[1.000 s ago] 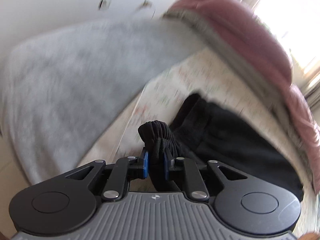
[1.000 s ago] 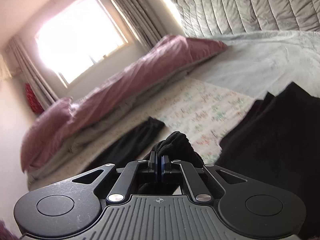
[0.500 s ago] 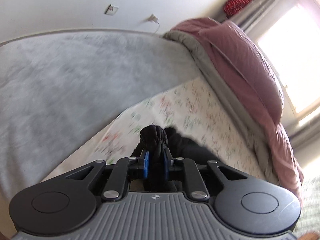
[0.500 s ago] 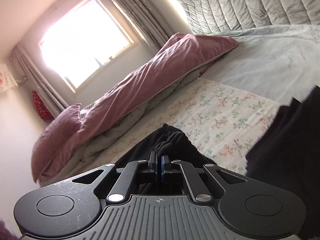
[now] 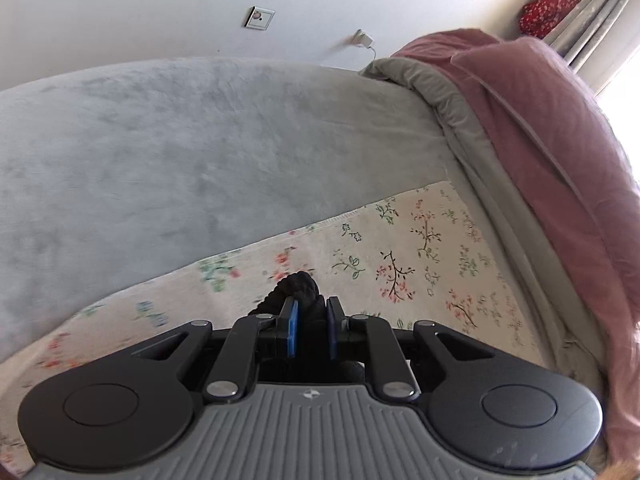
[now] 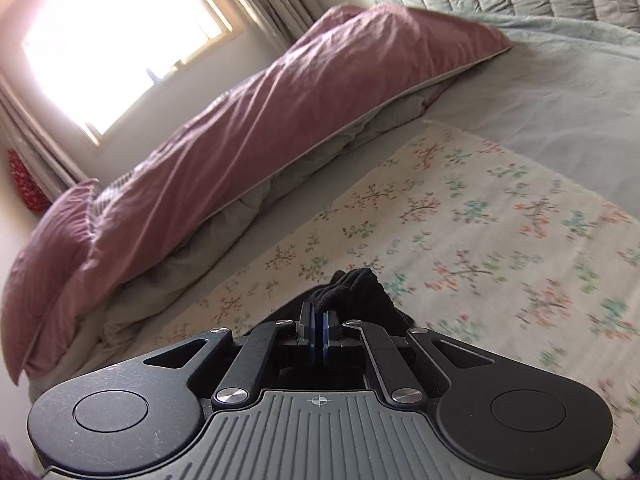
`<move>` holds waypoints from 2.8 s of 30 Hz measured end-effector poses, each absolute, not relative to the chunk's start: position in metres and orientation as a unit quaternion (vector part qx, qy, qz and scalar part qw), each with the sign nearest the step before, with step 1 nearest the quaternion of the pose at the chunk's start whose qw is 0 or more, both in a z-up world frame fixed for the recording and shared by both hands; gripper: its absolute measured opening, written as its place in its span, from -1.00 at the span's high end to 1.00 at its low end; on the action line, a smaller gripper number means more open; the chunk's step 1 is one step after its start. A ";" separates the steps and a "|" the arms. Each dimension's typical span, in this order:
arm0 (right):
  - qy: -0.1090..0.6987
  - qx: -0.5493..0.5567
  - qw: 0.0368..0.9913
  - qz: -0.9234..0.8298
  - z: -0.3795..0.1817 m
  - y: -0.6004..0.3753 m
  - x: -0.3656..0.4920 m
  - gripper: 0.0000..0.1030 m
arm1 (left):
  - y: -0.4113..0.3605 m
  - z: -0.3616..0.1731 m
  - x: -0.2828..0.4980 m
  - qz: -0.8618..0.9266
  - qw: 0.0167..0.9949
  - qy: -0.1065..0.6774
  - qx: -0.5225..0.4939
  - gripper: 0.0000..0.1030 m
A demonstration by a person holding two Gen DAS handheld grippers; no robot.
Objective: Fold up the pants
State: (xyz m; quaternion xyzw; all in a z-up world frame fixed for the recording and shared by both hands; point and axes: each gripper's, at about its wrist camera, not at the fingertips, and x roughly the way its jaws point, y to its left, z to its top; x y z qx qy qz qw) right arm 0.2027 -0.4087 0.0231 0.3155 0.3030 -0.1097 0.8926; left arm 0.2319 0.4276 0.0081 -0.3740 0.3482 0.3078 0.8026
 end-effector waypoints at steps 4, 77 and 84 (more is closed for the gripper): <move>0.329 0.315 0.880 -0.137 0.000 -0.407 0.266 0.95 | 0.424 -0.012 0.258 0.308 0.798 0.370 -0.362 0.23; 0.297 -0.288 0.883 0.220 -0.048 -0.079 0.313 1.00 | 0.401 -0.037 0.104 0.133 0.911 0.307 -0.239 0.05; 0.264 -0.362 0.888 0.106 -0.085 -0.035 0.329 1.00 | 0.408 -0.038 0.108 0.118 0.916 0.314 -0.218 0.01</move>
